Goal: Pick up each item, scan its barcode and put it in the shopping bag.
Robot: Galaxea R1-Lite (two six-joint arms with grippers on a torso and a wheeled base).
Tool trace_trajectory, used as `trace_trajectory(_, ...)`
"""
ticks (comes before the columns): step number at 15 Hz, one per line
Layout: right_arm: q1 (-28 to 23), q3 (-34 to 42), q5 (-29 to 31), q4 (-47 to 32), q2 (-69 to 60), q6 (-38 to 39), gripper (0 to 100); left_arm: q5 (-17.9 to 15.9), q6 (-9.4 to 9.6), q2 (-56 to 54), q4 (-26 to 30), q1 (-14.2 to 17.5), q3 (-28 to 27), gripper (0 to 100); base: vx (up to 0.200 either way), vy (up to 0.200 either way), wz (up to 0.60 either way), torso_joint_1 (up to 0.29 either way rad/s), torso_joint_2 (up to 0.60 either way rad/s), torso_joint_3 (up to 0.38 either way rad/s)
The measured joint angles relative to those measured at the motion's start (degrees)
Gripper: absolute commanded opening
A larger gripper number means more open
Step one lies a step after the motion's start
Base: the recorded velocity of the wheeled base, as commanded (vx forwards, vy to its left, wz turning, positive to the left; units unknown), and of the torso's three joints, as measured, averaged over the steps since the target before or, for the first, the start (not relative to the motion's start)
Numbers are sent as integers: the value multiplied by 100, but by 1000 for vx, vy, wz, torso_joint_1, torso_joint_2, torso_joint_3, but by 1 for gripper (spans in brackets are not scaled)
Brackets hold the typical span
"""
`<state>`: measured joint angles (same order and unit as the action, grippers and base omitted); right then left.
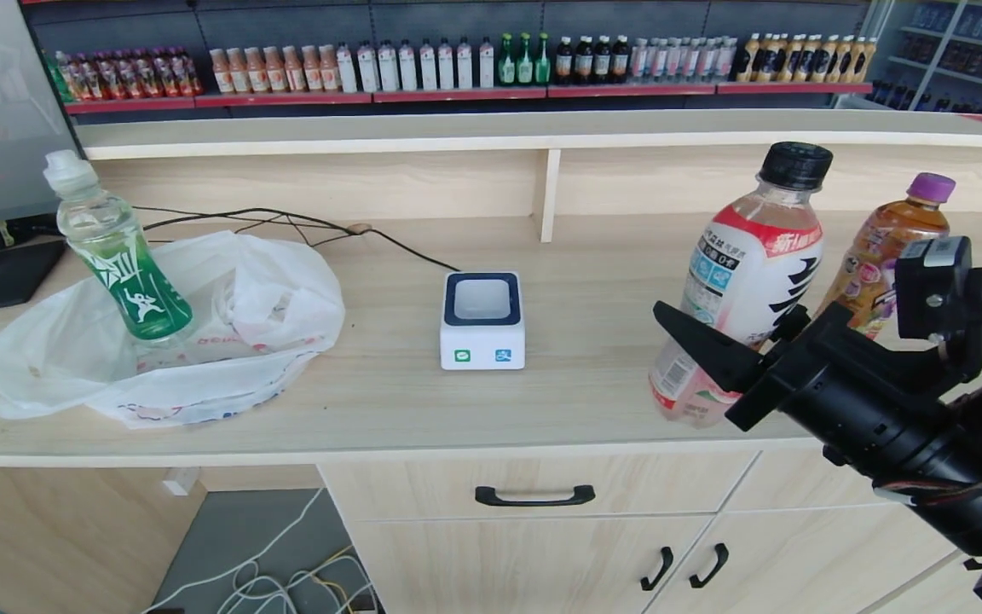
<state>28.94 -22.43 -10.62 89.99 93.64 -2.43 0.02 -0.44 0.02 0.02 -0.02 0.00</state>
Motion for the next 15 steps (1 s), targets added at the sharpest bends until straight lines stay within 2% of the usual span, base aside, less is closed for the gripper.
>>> trace_trajectory(11, -6, -151, 9, -5, 96, 7, 0, -2, 4, 0, -2, 2, 0, 100, 0, 200, 0, 1, 4, 1)
trace_trajectory(15, -59, -166, 13, -5, 99, -171, 0, -2, 9, 0, -2, 2, 0, 100, 0, 0, 0, 0, 0, 0)
